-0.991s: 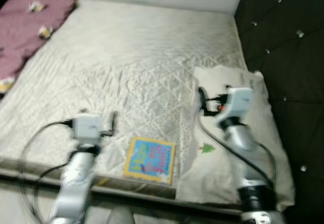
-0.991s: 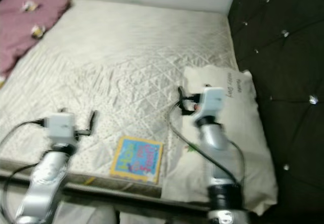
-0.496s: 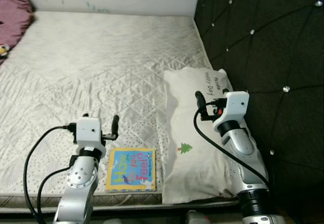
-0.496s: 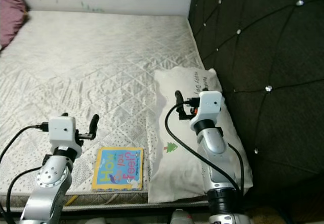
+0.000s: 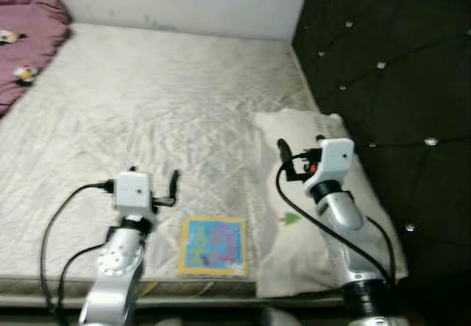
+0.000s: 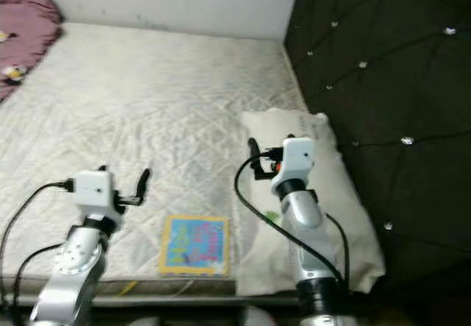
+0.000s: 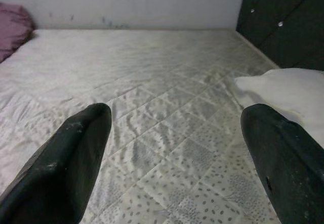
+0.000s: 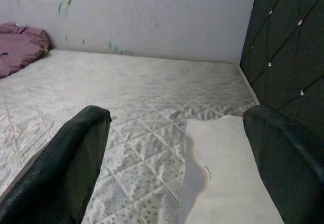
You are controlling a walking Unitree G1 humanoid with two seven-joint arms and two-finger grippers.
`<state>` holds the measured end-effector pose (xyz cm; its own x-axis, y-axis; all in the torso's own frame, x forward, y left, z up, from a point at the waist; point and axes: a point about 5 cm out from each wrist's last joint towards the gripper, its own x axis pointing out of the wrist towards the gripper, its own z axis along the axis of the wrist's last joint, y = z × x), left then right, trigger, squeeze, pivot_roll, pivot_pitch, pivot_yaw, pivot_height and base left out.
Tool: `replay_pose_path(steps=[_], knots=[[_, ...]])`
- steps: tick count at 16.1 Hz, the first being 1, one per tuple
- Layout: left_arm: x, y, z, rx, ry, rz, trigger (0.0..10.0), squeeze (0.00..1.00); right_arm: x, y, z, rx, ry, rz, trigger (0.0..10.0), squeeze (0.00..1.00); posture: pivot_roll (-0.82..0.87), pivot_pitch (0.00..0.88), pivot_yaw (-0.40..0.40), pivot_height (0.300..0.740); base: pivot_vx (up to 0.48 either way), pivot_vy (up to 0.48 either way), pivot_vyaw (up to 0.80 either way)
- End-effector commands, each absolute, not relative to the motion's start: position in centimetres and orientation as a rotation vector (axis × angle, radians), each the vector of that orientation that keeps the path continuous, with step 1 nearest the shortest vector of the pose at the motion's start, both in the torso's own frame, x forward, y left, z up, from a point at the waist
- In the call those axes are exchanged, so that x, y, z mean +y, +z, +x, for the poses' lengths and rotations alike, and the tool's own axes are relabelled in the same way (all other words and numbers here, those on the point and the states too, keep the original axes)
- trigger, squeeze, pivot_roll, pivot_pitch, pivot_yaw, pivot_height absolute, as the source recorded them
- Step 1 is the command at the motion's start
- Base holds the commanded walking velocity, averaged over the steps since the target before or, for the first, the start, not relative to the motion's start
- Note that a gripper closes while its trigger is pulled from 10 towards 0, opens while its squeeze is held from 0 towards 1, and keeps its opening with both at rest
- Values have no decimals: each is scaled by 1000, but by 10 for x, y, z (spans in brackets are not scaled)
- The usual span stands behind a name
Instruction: Clean up the room
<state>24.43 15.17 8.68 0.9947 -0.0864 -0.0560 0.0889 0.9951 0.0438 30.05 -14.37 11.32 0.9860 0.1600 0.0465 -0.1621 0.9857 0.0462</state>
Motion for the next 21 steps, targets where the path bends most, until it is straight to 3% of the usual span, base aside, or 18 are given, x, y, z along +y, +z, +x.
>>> replay_pose_path(steps=[1, 3, 14, 21], knots=[[146, 92, 247, 36, -113, 40, 10000, 0, -154, 113, 300, -39, 132, 42, 10000, 0, -14, 0, -52, 740, 0, 476, 0], [150, 92, 249, 27, -90, 97, 10000, 0, -151, 112, 300, -36, 140, 44, 10000, 0, -13, 0, -52, 740, 0, 476, 0], [144, 94, 251, 48, -102, 48, 10000, 0, -151, 109, 299, -33, 138, 39, 10000, 0, -7, 0, -51, 740, 0, 475, 0], [162, 93, 244, 40, -43, 39, 10000, 0, -157, 106, 296, -23, 91, 15, 10000, 0, -13, 0, -38, 740, 0, 478, 0]])
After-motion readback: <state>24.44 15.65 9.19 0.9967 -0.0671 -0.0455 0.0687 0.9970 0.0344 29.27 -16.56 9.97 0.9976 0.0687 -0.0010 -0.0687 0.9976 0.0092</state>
